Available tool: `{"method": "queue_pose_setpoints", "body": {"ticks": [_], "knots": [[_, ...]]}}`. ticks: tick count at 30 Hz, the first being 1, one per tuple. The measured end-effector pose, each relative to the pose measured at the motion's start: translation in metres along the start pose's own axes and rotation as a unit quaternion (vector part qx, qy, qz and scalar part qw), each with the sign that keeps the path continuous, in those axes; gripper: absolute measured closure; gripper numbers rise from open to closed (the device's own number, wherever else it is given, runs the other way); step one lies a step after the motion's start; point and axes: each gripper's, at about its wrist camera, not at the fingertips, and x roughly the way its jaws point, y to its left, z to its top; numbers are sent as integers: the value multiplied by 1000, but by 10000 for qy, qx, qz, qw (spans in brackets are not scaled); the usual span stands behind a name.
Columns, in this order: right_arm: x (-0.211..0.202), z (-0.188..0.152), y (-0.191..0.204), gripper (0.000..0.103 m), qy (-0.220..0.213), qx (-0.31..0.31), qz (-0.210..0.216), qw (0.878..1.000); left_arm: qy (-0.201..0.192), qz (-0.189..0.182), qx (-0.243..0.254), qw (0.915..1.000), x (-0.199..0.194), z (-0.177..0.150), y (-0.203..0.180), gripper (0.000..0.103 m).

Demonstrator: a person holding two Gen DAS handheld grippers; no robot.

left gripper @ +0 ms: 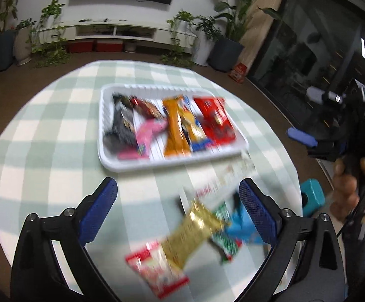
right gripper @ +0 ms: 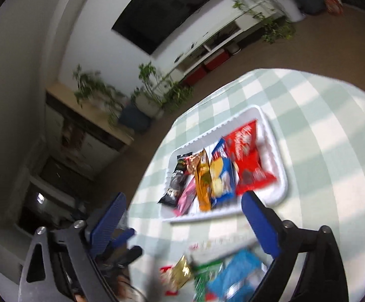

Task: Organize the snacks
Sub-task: 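Withdraw both tools and grasp the gold wafer packet with the left tool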

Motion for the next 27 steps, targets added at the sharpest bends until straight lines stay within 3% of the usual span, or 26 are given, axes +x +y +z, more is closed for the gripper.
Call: {"method": "queue_pose_setpoints", "body": {"ticks": [6,14,23,27], "knots": [[-41,-51,-25,2,-38,594,127,9981,160,-132,357,9991,-16,-43,-12,5],[-54,-102,-38,2,194,549,-581,9966,651,394,1489,9859,-4,-76,-38,5],[-44,-121,-38,15,420,416,-574,9966,944,574,1957,9744,27,-56,-38,7],[-36,-124,-35,18,505,306,-558,9967,1228,526,2225,9657,43,-43,-37,26]]}}
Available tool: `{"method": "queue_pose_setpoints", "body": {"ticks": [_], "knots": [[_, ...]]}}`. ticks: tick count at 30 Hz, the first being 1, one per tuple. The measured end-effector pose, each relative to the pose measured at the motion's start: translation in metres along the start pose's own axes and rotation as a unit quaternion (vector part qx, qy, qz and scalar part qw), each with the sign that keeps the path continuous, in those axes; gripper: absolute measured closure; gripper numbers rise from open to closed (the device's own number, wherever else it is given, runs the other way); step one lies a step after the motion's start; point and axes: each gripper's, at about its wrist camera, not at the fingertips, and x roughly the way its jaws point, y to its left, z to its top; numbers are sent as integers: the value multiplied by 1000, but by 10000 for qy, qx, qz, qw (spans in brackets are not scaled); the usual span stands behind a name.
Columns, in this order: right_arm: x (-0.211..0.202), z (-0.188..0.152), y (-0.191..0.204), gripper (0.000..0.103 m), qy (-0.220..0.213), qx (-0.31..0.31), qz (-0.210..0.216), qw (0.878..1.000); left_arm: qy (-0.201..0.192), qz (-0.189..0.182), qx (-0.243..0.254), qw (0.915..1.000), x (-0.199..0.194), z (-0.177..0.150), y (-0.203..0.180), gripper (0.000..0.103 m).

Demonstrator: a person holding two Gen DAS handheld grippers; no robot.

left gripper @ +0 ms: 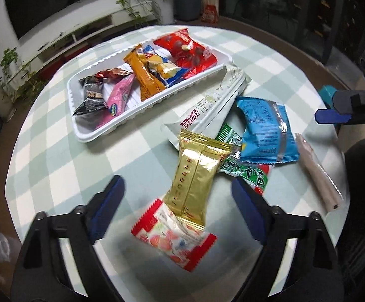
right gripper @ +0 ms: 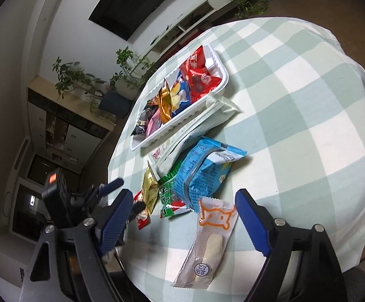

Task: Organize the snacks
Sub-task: 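Withdraw both tools and grasp the gold wafer packet with the left tool, then grasp the blue biscuit packet with the right tool while the left tool holds the gold packet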

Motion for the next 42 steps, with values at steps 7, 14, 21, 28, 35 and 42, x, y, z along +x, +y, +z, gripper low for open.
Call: {"method": "queue_pose_setpoints", "body": {"ticks": [7,14,21,28,35,42], "knots": [[7,1,-7,19,67,50,-10,10000,444,-146,174,9988,28,8,-1,36],[15,0,-10,21,175,28,-4,9998,630,-380,-33,9973,43,7,0,51],[15,-2,-7,23,178,-7,-13,9998,679,-555,-65,9961,43,8,-5,74],[12,0,-4,24,143,-100,-98,9998,512,-659,-393,9957,33,5,-2,74],[23,5,10,24,309,-231,-380,9985,-120,-748,-1161,9903,3,0,15,74],[63,12,38,24,703,-654,-1197,9882,-504,-789,-1537,9837,-12,-10,24,74]]}}
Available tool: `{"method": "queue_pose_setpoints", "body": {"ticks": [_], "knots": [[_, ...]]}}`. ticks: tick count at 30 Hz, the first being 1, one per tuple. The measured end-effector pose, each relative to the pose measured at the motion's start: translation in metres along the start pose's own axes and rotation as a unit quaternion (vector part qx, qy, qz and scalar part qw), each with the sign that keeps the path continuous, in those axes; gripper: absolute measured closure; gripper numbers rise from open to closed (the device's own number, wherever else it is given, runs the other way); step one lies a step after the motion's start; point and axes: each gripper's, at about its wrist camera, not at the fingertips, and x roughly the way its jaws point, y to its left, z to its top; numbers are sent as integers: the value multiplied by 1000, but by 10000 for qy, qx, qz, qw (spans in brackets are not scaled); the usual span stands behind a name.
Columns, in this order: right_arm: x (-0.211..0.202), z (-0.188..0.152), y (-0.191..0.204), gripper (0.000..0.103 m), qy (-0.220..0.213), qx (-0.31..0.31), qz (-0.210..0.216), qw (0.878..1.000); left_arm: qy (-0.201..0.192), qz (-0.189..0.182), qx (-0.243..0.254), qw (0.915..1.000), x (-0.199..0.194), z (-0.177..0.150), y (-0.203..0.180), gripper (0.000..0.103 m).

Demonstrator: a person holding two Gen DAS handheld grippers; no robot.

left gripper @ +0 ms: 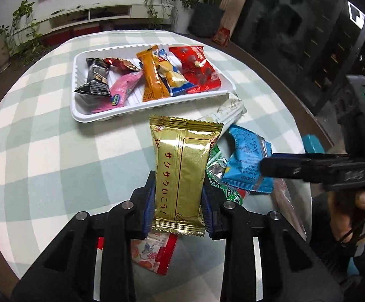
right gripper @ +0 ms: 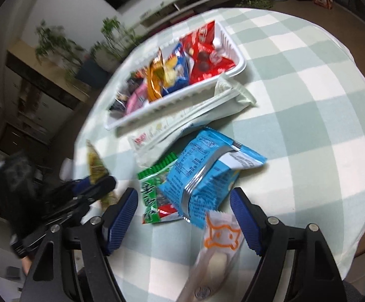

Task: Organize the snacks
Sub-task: 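Grasp the blue biscuit packet with the right tool while the left tool holds the gold packet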

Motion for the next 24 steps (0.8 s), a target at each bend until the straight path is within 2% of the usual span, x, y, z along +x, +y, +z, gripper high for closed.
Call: {"method": "queue_pose_setpoints", "body": {"ticks": [4,9,13,17,21,24], "knots": [[17,4,10,24,21,-242,-573,9981,-110,-103,-190,9997,-5,-4,10,74],[32,9,3,31,-33,-276,-910,9955,-87,-170,-296,9994,-3,-11,14,74],[38,10,10,33,-88,-606,-1223,9906,-145,-235,-314,9991,-6,-11,14,74],[39,7,15,40,-129,-837,-1306,9878,-144,-250,-359,9989,-6,-12,15,74],[37,7,17,52,-157,-952,-1330,9864,-134,-251,-375,9989,-5,-12,15,74],[38,5,23,54,-156,-1087,-1382,9843,-115,-248,-363,9990,-4,-12,14,74]]}}
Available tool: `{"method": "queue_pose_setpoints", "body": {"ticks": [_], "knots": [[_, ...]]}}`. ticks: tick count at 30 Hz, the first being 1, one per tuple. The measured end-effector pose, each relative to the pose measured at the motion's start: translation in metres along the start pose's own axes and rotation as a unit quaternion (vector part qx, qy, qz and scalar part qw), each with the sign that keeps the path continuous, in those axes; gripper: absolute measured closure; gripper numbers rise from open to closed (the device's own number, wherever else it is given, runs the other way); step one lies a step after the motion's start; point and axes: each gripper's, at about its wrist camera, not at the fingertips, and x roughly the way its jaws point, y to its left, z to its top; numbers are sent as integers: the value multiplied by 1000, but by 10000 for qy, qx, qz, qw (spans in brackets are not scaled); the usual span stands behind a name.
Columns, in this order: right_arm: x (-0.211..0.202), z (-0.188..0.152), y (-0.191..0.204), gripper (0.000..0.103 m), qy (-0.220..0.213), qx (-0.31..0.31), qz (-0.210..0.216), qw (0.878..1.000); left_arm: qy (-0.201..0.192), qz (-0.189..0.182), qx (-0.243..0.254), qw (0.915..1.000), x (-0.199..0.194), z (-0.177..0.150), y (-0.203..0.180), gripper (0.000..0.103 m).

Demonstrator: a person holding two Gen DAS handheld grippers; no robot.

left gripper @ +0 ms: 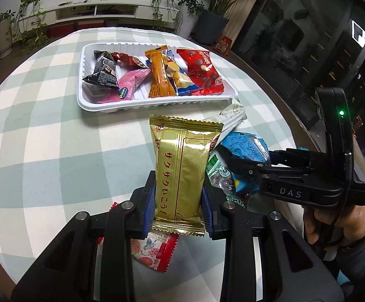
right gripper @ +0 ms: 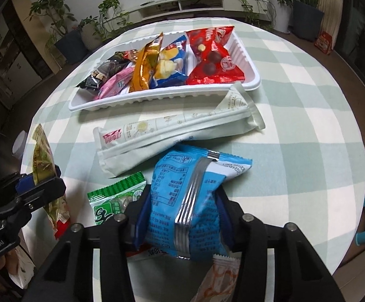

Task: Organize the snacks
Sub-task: 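Grasp the blue biscuit packet with the right tool while the left tool holds the gold packet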

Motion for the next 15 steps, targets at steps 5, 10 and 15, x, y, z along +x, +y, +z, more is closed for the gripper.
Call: {"method": "queue_pose_setpoints", "body": {"ticks": [5,10,15], "knots": [[-4,-1,2,59,-86,-16,21,10000,-16,-4,-31,10000,1,0,1,74],[-16,-1,-2,61,-292,194,230,9991,-43,-36,-70,10000,0,1,3,74],[-31,-1,-5,61,-457,466,594,9961,-76,-106,-102,9999,-2,1,4,74]]}}
